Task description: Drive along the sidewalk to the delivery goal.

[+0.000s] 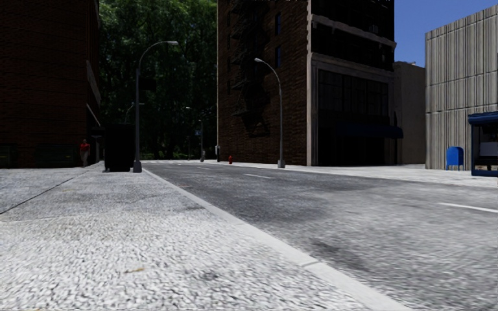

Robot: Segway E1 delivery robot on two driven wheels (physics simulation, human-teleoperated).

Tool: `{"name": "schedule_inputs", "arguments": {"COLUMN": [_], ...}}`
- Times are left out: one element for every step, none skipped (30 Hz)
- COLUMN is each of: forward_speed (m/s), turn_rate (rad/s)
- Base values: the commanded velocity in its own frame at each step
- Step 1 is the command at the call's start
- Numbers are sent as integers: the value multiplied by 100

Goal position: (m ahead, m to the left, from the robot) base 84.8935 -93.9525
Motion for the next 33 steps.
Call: {"name": "schedule_inputs", "arguments": {"forward_speed": [200, 200, 200, 200, 200, 200, 200, 200, 200, 200, 200, 200, 200, 200, 200, 200, 200, 200, 200, 200, 200, 200, 200, 200, 200, 200, 200, 200, 200, 200, 200, 200, 200], "turn_rate": [84, 84, 84, 84, 84, 84, 84, 84, 84, 84, 85, 85, 85, 85, 85, 85, 85, 85, 85, 85, 85, 0, 0, 0, 0, 0, 0, 0, 0, 0, 0, 0, 0]}}
